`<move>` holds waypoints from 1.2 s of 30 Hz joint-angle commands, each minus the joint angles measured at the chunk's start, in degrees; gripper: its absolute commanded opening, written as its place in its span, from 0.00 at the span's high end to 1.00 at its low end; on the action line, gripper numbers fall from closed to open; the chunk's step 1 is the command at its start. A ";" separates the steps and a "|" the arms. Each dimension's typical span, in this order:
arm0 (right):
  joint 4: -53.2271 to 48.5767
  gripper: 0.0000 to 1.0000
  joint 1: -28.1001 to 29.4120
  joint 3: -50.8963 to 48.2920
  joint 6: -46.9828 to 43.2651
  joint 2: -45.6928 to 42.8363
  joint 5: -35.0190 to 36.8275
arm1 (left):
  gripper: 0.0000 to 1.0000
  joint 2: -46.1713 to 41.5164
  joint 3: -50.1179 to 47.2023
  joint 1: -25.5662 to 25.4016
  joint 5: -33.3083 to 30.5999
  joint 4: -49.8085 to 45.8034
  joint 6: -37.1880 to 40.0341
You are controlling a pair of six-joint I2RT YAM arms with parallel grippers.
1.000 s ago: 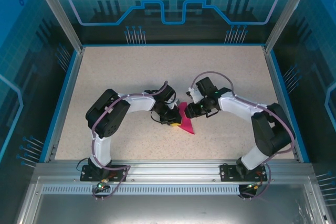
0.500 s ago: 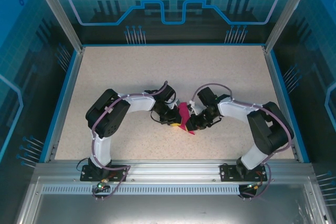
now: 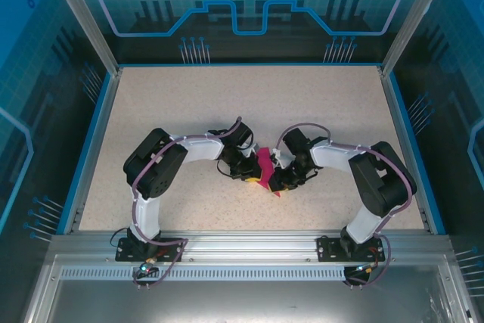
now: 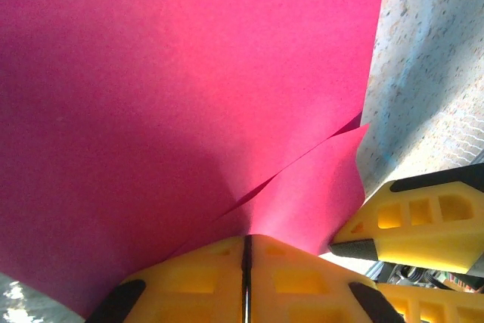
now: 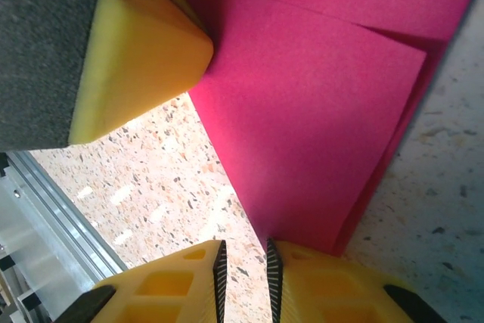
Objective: Fold a paper plane with a square sheet of paper (fold left side to right side)
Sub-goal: Third fold the triangle at the center of the table.
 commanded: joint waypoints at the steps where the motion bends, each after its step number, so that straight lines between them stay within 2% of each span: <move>1: -2.45 0.77 0.18 -0.04 0.55 1.10 1.40 | 0.90 2.80 -1.23 -0.25 -4.71 -3.89 0.66; 15: -9.42 0.79 0.57 -0.74 1.74 1.17 6.69 | 0.90 2.90 -0.90 -0.14 -5.20 -4.45 1.06; 25: -13.66 0.84 1.92 -4.88 3.76 -3.22 9.64 | 0.90 3.03 -0.25 0.26 -5.31 -5.01 1.44; 29: -15.87 0.86 1.94 -3.56 3.94 -5.85 11.17 | 0.90 2.99 0.06 0.20 -5.36 -5.36 1.72; 31: -15.67 0.87 1.92 -2.56 3.83 -8.14 10.13 | 0.90 3.03 0.31 0.19 -5.30 -5.30 1.81; 36: -9.38 0.88 1.74 -1.74 5.97 -11.32 1.92 | 0.90 2.83 0.62 0.25 -5.18 -5.30 1.81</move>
